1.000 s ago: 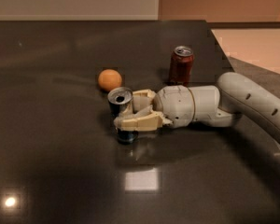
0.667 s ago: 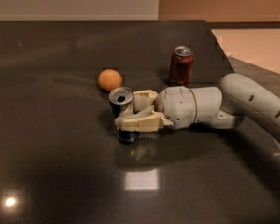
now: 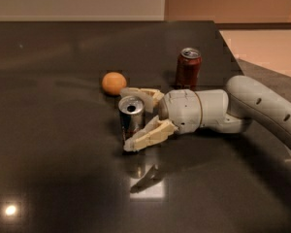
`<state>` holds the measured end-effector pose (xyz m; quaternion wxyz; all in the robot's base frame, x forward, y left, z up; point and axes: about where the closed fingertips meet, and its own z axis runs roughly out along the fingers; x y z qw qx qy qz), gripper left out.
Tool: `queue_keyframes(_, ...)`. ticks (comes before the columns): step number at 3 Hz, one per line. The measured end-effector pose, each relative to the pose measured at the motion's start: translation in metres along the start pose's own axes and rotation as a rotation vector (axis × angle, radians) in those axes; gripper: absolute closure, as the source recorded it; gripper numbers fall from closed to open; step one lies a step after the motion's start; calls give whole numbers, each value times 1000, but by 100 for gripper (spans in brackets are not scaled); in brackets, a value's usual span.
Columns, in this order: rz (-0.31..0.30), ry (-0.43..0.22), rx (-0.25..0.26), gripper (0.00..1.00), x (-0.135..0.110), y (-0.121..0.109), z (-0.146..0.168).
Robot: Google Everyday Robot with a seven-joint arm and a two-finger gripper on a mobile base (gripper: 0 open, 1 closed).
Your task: Place redbull can upright
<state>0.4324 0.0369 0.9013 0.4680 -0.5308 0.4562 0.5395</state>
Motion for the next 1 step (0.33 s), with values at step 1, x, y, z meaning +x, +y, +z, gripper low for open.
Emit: queue_keyframes(1, 0, 0, 0, 0, 0, 0, 0)
